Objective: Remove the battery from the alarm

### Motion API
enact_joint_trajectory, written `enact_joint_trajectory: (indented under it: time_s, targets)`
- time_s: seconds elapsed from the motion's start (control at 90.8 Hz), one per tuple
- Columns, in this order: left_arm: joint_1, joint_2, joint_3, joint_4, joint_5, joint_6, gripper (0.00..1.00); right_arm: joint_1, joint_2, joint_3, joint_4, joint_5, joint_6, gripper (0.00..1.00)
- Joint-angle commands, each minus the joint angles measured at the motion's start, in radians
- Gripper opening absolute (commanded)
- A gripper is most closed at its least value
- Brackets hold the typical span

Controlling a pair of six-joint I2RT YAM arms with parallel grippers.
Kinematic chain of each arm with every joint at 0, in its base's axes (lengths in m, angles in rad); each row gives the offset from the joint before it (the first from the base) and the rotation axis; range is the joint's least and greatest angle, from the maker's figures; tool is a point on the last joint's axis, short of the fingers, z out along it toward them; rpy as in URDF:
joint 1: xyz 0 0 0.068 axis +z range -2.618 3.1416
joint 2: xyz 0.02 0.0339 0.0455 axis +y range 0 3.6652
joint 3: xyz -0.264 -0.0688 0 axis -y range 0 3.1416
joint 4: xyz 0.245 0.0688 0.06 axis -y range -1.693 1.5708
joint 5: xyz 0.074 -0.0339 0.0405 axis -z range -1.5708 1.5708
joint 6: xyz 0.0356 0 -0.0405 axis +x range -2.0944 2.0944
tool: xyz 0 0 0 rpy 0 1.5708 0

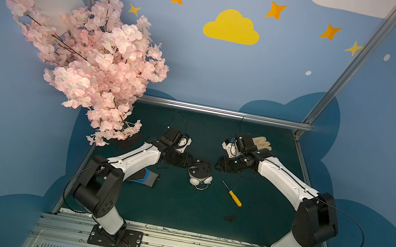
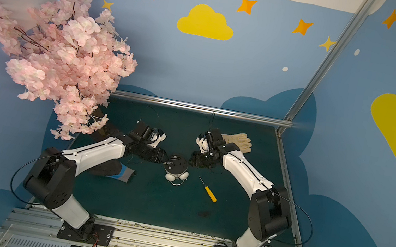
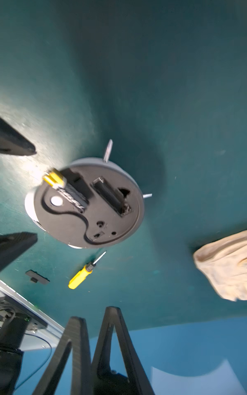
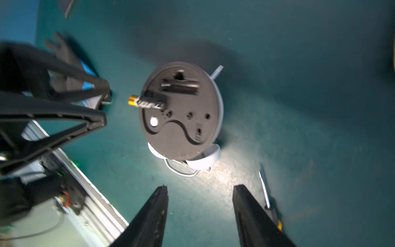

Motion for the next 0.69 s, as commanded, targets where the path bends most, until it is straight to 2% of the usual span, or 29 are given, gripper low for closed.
enact_joint_trajectory:
  time_s: [0.0, 0.066, 0.165, 0.319, 0.507, 0.683]
  targets:
    - [0.084, -0.065, -0.089, 0.011, 0.018, -0.088, 0.72, 0.085, 0.092, 0.133, -0.144, 0.078, -0.270, 0.51]
    - [0.127, -0.098, -0.136, 0.013, 0.041, -0.129, 0.77, 0.131, 0.165, 0.217, -0.173, 0.118, -0.371, 0.50]
    - [0.183, -0.146, -0.209, 0.031, 0.076, -0.169, 0.78, 0.167, 0.285, 0.357, -0.223, 0.150, -0.470, 0.50]
    - [0.215, -0.215, -0.264, 0.022, 0.084, -0.153, 0.79, 0.181, 0.413, 0.537, -0.276, 0.132, -0.544, 0.51]
    - [0.237, -0.229, -0.279, -0.007, 0.104, -0.130, 0.79, 0.191, 0.525, 0.665, -0.369, 0.076, -0.609, 0.48]
    - [0.242, -0.233, -0.285, -0.020, 0.105, -0.116, 0.80, 0.210, 0.546, 0.660, -0.400, 0.029, -0.644, 0.42]
